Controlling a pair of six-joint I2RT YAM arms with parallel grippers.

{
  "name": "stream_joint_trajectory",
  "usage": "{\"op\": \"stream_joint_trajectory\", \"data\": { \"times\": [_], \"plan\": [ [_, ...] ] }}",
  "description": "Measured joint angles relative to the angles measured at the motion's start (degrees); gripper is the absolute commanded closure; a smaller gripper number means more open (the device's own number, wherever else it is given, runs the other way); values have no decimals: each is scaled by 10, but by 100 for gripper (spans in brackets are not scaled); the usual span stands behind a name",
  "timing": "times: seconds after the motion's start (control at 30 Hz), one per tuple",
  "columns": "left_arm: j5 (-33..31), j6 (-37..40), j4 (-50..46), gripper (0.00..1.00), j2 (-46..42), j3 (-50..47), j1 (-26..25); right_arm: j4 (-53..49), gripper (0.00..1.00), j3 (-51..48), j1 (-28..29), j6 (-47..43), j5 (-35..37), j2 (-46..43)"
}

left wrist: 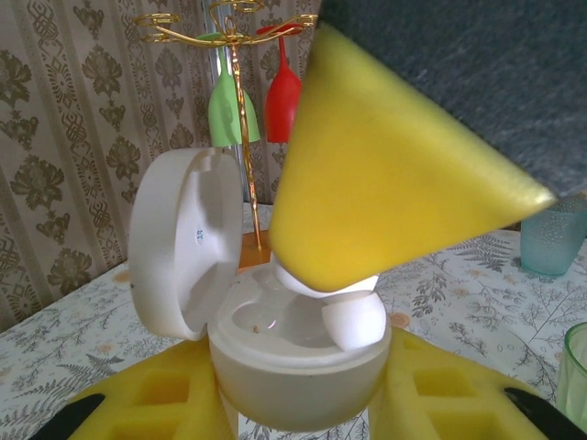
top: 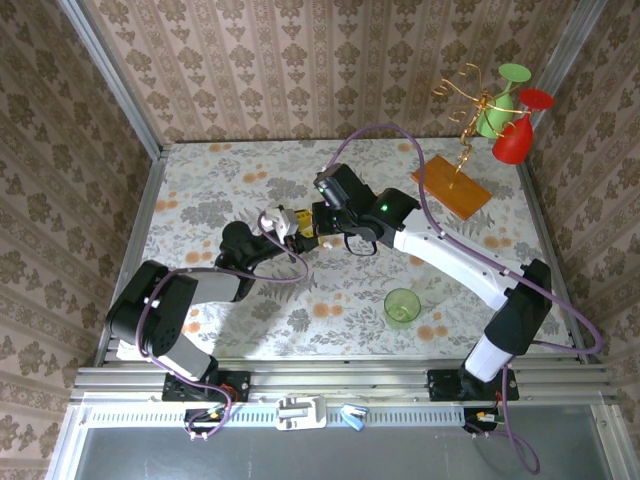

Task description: Insert the wireless bluetooth earbuds into the charging case

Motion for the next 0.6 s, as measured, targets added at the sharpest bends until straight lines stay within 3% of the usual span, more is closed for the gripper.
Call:
{"op": "stream_joint_trajectory", "data": {
  "times": [0.6],
  "plan": [
    [-1,0,-3,79,-2,-2,-3,26,94,-9,0,3,17,1]
  ]
}}
